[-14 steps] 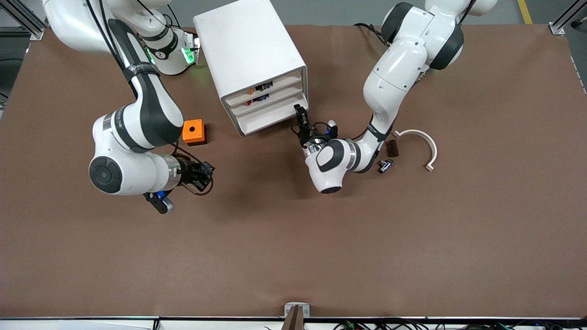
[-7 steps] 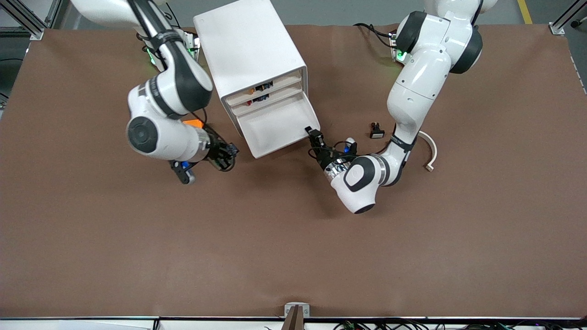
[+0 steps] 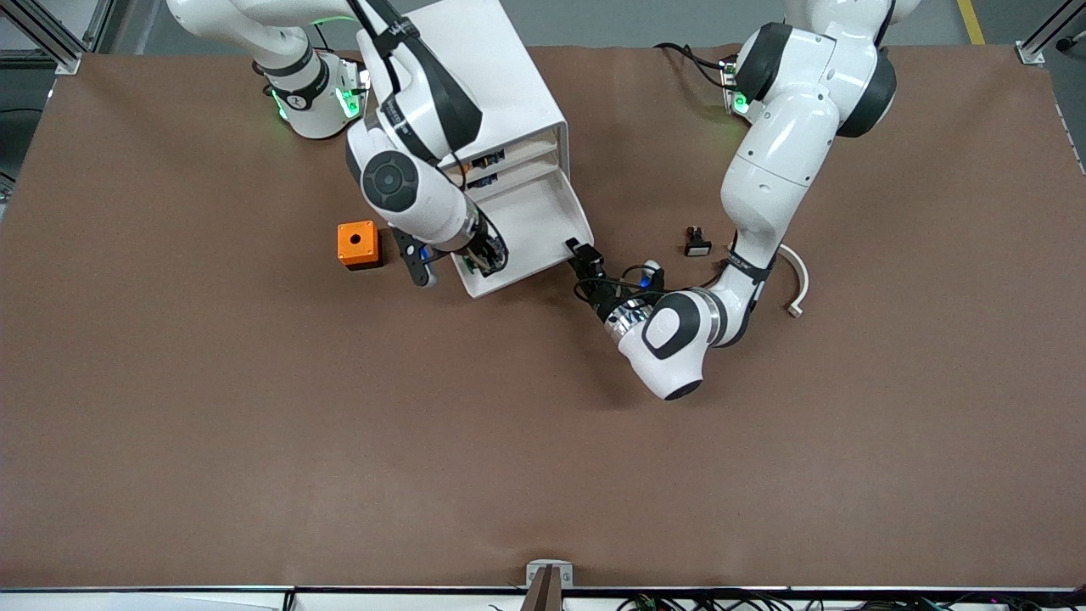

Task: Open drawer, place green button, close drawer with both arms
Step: 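Lower the green button into the open drawer and open the right gripper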

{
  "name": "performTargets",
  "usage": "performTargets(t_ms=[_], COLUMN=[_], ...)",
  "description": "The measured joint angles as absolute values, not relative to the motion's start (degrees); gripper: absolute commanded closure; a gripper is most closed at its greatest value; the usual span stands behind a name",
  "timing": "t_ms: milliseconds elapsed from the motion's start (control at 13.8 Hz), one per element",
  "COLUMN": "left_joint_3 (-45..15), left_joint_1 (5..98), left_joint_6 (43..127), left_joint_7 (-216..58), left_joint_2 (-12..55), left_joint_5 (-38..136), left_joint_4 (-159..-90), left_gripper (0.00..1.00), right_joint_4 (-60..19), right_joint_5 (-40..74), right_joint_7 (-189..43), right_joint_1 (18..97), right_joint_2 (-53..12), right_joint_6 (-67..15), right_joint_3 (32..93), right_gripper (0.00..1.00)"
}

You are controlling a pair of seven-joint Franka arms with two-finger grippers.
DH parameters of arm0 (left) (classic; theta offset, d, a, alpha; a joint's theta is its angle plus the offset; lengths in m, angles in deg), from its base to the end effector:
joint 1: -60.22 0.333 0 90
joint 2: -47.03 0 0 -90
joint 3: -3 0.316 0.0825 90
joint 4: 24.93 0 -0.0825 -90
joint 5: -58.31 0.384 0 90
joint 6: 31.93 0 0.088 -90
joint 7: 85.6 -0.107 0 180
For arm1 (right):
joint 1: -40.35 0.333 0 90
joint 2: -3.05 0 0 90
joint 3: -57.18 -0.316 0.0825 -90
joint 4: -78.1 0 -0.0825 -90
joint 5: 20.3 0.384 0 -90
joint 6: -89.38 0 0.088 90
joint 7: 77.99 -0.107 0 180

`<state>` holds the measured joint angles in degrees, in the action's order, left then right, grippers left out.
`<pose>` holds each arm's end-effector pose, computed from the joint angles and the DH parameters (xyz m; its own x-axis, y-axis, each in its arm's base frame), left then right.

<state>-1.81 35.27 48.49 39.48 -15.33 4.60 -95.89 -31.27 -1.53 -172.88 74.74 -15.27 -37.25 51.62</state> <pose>0.5316 -0.4006 0.1128 -0.4806 0.8720 -0.0927 0.2643 0.0433 -0.9635 0.4696 0.4035 0.3316 0.3717 -0.8856 -0.2785 -0.9114 -0.4052 0.0721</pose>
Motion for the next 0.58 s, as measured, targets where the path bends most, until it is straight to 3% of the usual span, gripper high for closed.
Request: performTargets(t_ms=[580], left_joint_3=[-3.02], left_joint_1=[36.19], left_joint_6=[47.42], left_joint_7=[12.91], left_joint_2=[-12.90], left_joint_5=[4.05], left_joint_4=[-95.35], left_gripper=[0.00], right_joint_4=[-34.75], right_joint_5=[-1.53], right_joint_7=[-176.78], right_joint_1=[78.51], right_joint_2=[-16.77], right_joint_6=[-48.18], right_joint_3=[51.69], right_gripper=[0.83])
